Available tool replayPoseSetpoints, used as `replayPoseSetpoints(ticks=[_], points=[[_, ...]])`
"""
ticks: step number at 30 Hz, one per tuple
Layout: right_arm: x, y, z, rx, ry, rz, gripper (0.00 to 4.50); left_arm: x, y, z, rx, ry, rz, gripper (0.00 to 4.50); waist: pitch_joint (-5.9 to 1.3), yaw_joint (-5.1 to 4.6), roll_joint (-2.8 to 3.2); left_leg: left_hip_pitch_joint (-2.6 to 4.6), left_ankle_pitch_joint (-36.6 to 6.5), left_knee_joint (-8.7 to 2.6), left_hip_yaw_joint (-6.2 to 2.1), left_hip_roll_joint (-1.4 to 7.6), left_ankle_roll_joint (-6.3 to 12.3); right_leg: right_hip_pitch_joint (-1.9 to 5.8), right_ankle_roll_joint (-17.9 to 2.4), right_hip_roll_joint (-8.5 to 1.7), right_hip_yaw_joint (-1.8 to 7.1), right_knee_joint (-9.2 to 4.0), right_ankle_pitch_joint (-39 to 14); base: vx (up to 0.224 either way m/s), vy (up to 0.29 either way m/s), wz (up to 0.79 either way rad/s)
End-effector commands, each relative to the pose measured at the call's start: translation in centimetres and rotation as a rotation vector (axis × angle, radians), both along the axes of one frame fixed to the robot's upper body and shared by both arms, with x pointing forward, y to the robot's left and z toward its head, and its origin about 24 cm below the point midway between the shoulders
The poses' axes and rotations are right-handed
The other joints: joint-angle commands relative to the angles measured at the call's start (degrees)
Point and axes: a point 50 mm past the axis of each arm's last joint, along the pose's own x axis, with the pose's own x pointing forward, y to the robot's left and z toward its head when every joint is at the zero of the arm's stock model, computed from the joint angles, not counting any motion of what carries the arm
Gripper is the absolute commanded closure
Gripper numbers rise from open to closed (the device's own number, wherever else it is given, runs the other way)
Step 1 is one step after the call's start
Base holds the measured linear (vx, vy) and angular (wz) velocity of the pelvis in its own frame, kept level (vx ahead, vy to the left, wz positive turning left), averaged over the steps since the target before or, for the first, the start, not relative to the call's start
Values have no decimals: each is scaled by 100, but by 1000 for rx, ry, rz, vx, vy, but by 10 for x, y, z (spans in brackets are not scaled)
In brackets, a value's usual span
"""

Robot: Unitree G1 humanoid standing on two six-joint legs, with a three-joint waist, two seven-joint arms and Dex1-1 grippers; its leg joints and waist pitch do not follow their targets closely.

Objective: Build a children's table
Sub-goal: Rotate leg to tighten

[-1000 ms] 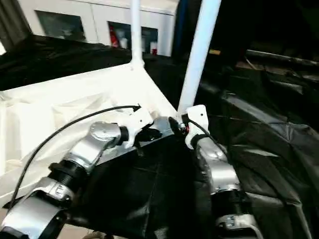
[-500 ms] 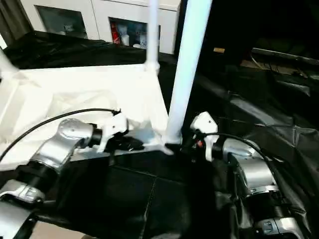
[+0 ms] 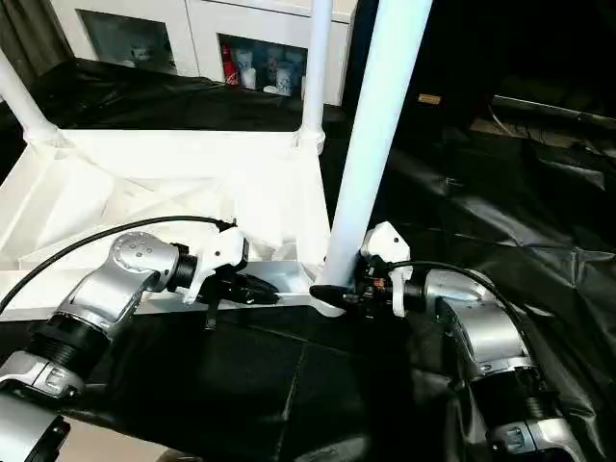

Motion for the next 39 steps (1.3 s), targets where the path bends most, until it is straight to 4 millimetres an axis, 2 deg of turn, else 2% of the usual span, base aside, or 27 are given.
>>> replayPoseSetpoints(ticks=[1, 3, 4, 5, 6, 7, 8, 9, 11, 12, 13, 14, 15, 16, 17, 18, 19, 22, 23, 24, 25, 27, 31, 34, 37, 38, 39], points=[[-4, 4, -4, 5, 19, 28, 185, -1, -1, -14, 28, 12, 47, 450, -321, 13, -79, 41, -1126, -299, -25, 144, 555, 299, -1345, -219, 182, -326, -1290, 0, 0, 0], [-4, 5, -7, 15, 16, -6, 188, 3, -2, -15, 31, -7, 102, 450, -294, 15, -74, 59, -1297, -314, -21, 151, 508, 269, -1281, -222, 187, -368, -1572, 0, 0, 0], [-2, 9, -15, 51, 23, -107, 189, 10, -7, -15, 14, -29, 179, 450, -285, 15, -74, 68, -1385, -323, -26, 152, 473, 262, -1243, -224, 185, -385, -1729, 0, 0, 0], [-2, 9, -15, 51, 23, -107, 189, 10, -7, -15, 14, -29, 179, 450, -252, 10, -68, 91, -1626, -342, -28, 152, 374, 222, -1144, -225, 187, -441, -2149, 0, 0, 0], [-1, 10, -18, 64, 29, -150, 189, 12, -10, -15, 5, -35, 208, 450, -255, 9, -78, 95, -1715, -349, -43, 146, 318, 233, -1078, -236, 182, -458, -2354, 0, 0, 0], [-1, 13, -24, 77, 43, -210, 189, 15, -14, -15, -4, -47, 249, 450, -264, -14, -81, 51, -1704, -373, -72, 142, 232, 259, -979, -236, 176, -446, -2466, 0, 0, 0], [-1, 14, -27, 83, 53, -244, 189, 17, -17, -15, -9, -55, 274, 450, -248, -24, -73, 91, -1892, -380, -74, 147, 185, 204, -916, -231, 179, -486, -2628, 0, 0, 0], [-1, 18, -33, 87, 69, -301, 189, 19, -23, -16, -16, -64, 302, 450, -251, -28, -89, 94, -1937, -379, -83, 143, 169, 214, -880, -234, 174, -491, -2703, 0, 0, 0], [0, 23, -40, 88, 87, -383, 189, 21, -30, -16, -23, -72, 339, 450, -228, -46, -84, 106, -2086, -391, -92, 126, 143, 174, -742, -236, 180, -540, -3025, 0, 0, 0], [1, 31, -49, 80, 115, -513, 189, 22, -43, -18, -31, -69, 376, 450, -226, -61, -69, 105, -2133, -398, -100, 118, 94, 159, -657, -240, 181, -559, -3207, 0, 0, 0], [2, 33, -50, 73, 117, -546, 189, 22, -47, -19, -33, -69, 382, 450, -223, -69, -88, 107, -2222, -399, -119, 104, 83, 160, -554, -239, 161, -588, -3419, 0, 0, 0], [5, 38, -53, 58, 120, -623, 189, 22, -56, -20, -39, -67, 396, 450, -223, -69, -88, 107, -2222, -399, -119, 104, 83, 160, -554, -239, 161, -588, -3419, 0, 0, 0], [7, 41, -55, 48, 120, -663, 189, 21, -62, -21, -42, -63, 396, 450, -213, -87, -85, 115, -2308, -404, -139, 94, 71, 130, -443, -250, 156, -627, -3659, 0, 0, 0], [8, 43, -56, 43, 120, -684, 189, 20, -66, -21, -43, -61, 394, 450, -208, -99, -89, 105, -2328, -407, -144, 89, 68, 133, -402, -248, 153, -635, -3726, 0, 0, 0], [8, 45, -56, 40, 120, -694, 189, 19, -67, -21, -44, -60, 394, 450, -208, -104, -80, 110, -2353, -415, -156, 90, 66, 128, -379, -256, 151, -645, -3779, 0, 0, 0], [11, 52, -56, 36, 117, -719, 189, 17, -76, -21, -53, -55, 380, 450, -204, -104, -2, 113, -2438, -429, -181, 85, 48, 126, -345, -263, 143, -654, -3837, 0, 0, 0], [13, 58, -54, 37, 114, -733, 189, 14, -83, -20, -62, -51, 364, 450, -223, -139, -29, 93, -2507, -448, -195, 77, 58, 156, -298, -249, 122, -673, -3786, 0, 0, 0], [16, 69, -50, 35, 89, -723, 189, 11, -93, -19, -70, -56, 344, 450, -221, -151, -20, 97, -2538, -472, -195, 84, 94, 146, -313, -236, 125, -688, -3590, 0, 0, 0], [17, 70, -48, 23, 64, -711, 134, 12, -93, -18, -69, -62, 338, 450, -219, -149, -16, 114, -2611, -472, -188, 84, 111, 134, -319, -232, 127, -699, -3572, 0, 0, 0], [17, 69, -48, 26, 62, -709, 134, 12, -92, -18, -68, -62, 337, 450, -224, -145, 20, 111, -2633, -477, -196, 84, 105, 140, -331, -239, 128, -692, -3549, 0, 0, 0], [18, 68, -47, 28, 62, -708, 120, 12, -91, -18, -67, -63, 336, 450, -223, -154, 5, 106, -2643, -481, -191, 82, 109, 142, -333, -232, 128, -702, -3528, 0, 0, 0], [19, 61, -43, 14, 18, -669, 102, 14, -80, -18, -54, -66, 329, 450, -244, -142, 12, 95, -2582, -503, -195, 102, 126, 181, -417, -247, 127, -681, -3264, 0, 0, 0], [19, 55, -36, 13, -22, -583, 80, 15, -68, -20, -40, -59, 319, 450, -244, -137, 5, 93, -2529, -500, -169, 104, 173, 180, -499, -244, 146, -675, -3079, 0, 0, 0], [11, 41, -23, 23, -62, -334, 80, 12, -47, -22, -10, -44, 249, 450, -261, -100, -15, 56, -2306, -488, -148, 118, 324, 247, -600, -259, 165, -640, -2770, 0, 0, 0], [7, 33, -17, 35, -55, -257, 80, 11, -39, -22, 2, -36, 214, 450, -270, -79, -27, 25, -1946, -455, -113, 127, 445, 260, -803, -260, 185, -581, -2412, 0, 0, 0], [3, 22, -10, 46, -43, -178, 80, 9, -28, -21, 13, -18, 164, 450, -266, -72, -28, 30, -1907, -452, -107, 130, 460, 251, -829, -258, 194, -578, -2374, 0, 0, 0], [2, 17, -8, 48, -30, -148, 80, 8, -23, -21, 20, -12, 143, 450, -288, -60, -32, 22, -1781, -427, -102, 129, 515, 278, -911, -246, 204, -523, -2135, 0, 0, 0]])
